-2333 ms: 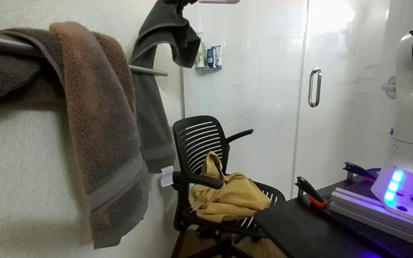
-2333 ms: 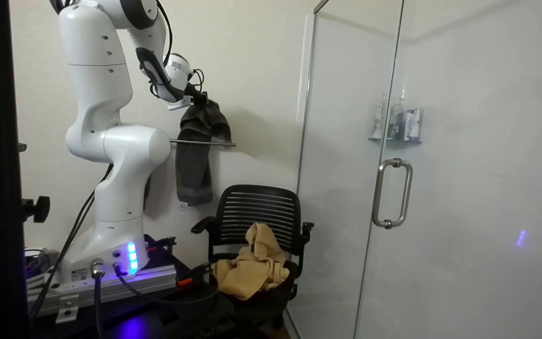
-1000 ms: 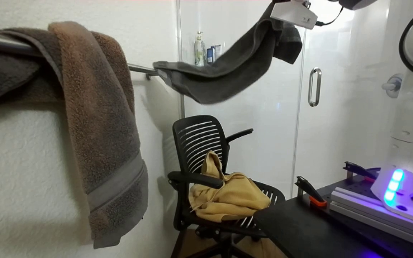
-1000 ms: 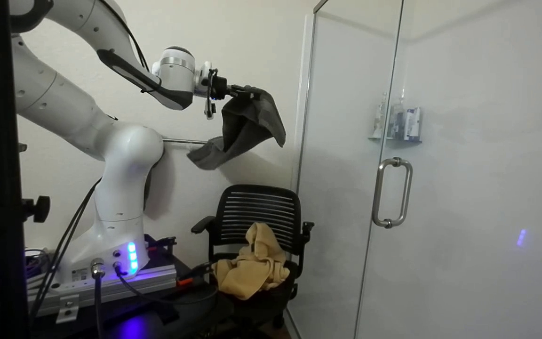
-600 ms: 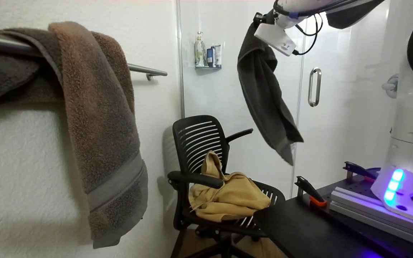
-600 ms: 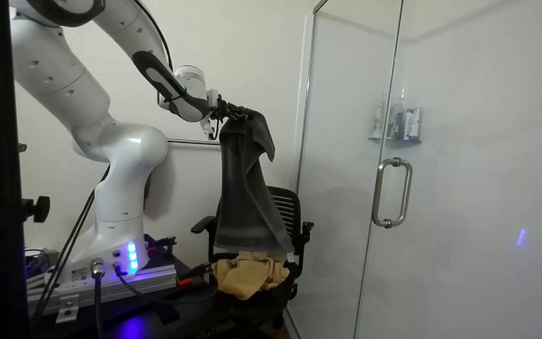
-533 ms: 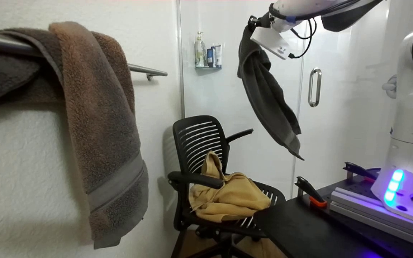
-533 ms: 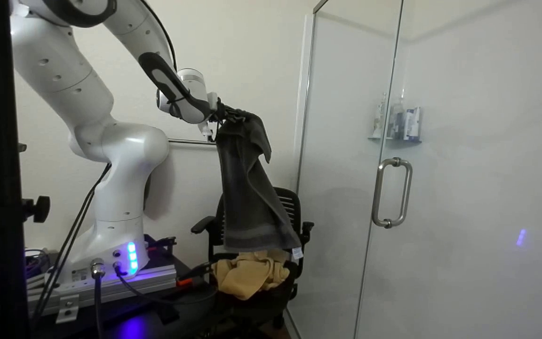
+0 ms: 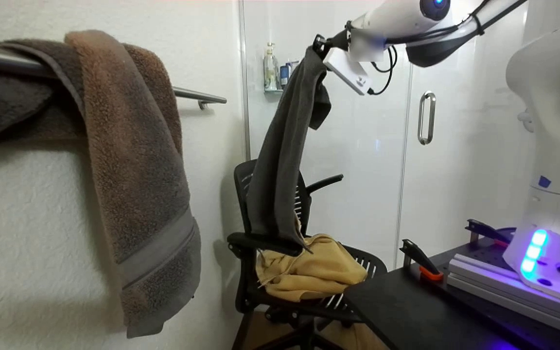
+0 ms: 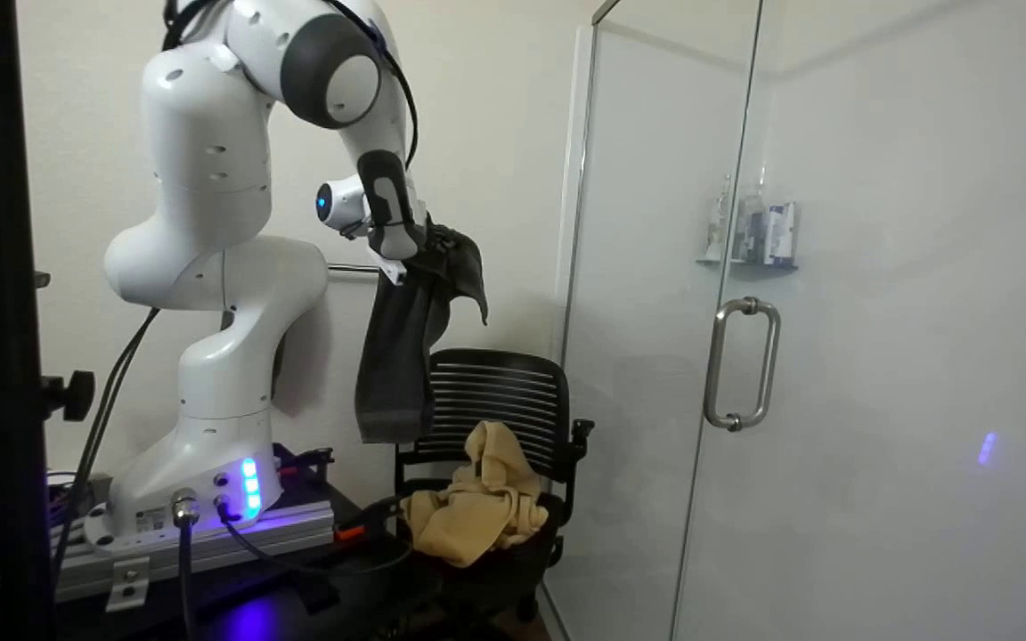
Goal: Unhang the yellow and gray towels and put them on the chair, and then open the bathing room door
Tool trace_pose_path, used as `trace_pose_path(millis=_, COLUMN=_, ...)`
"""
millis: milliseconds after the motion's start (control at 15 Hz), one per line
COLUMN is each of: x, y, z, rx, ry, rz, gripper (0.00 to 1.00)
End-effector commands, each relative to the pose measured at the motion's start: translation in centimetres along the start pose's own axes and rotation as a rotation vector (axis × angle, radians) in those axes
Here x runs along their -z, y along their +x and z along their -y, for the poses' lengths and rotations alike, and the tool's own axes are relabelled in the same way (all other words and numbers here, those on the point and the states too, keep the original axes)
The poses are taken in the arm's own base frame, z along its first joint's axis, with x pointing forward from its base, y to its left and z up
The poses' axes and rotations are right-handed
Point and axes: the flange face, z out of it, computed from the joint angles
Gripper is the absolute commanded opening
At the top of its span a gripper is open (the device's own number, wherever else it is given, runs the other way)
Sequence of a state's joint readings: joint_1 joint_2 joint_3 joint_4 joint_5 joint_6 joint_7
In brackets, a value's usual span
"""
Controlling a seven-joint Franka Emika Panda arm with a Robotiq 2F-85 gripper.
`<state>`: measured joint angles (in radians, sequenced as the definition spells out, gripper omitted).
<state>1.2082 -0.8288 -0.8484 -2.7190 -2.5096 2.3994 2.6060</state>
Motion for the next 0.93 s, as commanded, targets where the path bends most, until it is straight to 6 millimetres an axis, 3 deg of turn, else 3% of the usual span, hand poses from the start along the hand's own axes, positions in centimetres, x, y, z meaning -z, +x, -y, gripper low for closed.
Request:
trace_pose_path(millis=0, x=-5.0, y=-1.6, z=-2.1, rx=-0.037, ry=-0.022, rz=0.110, gripper=0.02)
trace_pose_path(millis=200, x=-9.2, y=-3.0, z=-2.3, rx=-0.018, ry=-0.101, rz=0.218, gripper=0.02)
trace_pose_path(millis=467, x=-13.0, y=-4.0, z=-1.4, rx=0.075, ry=-0.235, rz=0.327, gripper=0.02)
trace_pose_path(millis=533, x=-13.5, y=-4.2, z=-1.2, rx=0.091, ry=-0.270, rz=0.364, gripper=0.02)
trace_pose_path(millis=600, x=-13.9, y=-4.9, z=-1.6, rx=0.099, ry=-0.318, rz=0.410, gripper=0.31)
trace_pose_path(millis=667, x=-14.2, y=-5.4, z=-1.5, rx=0.112, ry=-0.358, rz=0.453, gripper=0.32)
trace_pose_path(millis=733, x=-13.2, y=-5.0, z=-1.4, rx=0.069, ry=-0.311, rz=0.410, gripper=0.13)
trace_pose_path(millis=867, x=-13.7, y=-5.5, z=-1.2, rx=0.090, ry=-0.337, rz=0.453, gripper=0.28)
